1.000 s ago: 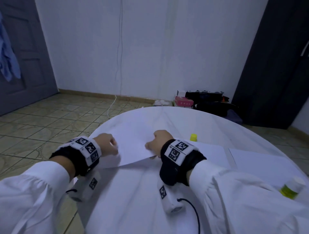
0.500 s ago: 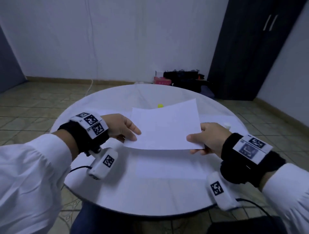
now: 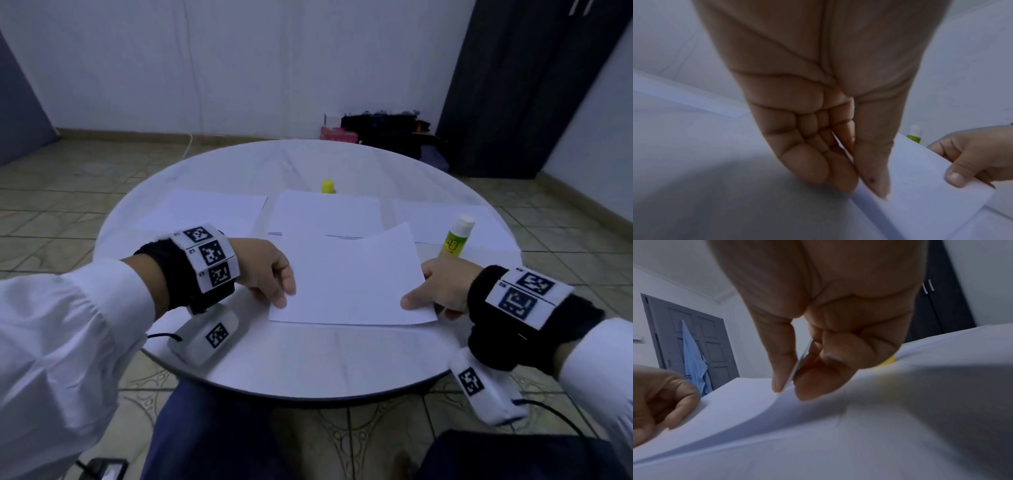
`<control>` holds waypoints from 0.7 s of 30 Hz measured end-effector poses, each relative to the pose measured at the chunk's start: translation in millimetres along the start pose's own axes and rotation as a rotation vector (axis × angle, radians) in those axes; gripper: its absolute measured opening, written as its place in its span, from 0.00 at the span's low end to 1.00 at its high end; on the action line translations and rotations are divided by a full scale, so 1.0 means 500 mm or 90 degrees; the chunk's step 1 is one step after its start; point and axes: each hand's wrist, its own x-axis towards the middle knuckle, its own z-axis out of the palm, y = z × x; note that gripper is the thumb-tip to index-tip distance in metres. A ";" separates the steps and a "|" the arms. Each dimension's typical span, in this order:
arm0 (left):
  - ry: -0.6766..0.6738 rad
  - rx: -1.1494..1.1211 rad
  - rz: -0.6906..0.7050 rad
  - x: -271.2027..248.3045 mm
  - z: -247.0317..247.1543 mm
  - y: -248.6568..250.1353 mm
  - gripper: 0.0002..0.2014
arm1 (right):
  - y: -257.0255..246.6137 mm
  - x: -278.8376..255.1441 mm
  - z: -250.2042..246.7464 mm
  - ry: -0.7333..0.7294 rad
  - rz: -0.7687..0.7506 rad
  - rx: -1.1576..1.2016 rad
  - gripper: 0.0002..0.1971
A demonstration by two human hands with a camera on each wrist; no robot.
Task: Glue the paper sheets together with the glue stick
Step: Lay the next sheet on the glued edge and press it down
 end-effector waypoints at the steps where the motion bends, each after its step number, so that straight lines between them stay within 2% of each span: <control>1: -0.004 0.009 -0.001 0.000 0.000 -0.002 0.11 | 0.001 0.002 0.002 0.004 0.000 -0.009 0.17; 7: -0.003 0.033 0.005 0.002 0.001 -0.007 0.10 | 0.014 0.016 0.015 -0.005 0.011 0.031 0.16; 12: -0.004 0.041 0.004 0.001 -0.003 -0.008 0.09 | 0.019 0.027 0.015 0.000 0.016 0.059 0.08; 21: -0.003 0.049 0.005 -0.002 -0.004 -0.007 0.09 | 0.027 0.035 0.024 0.007 0.012 0.092 0.09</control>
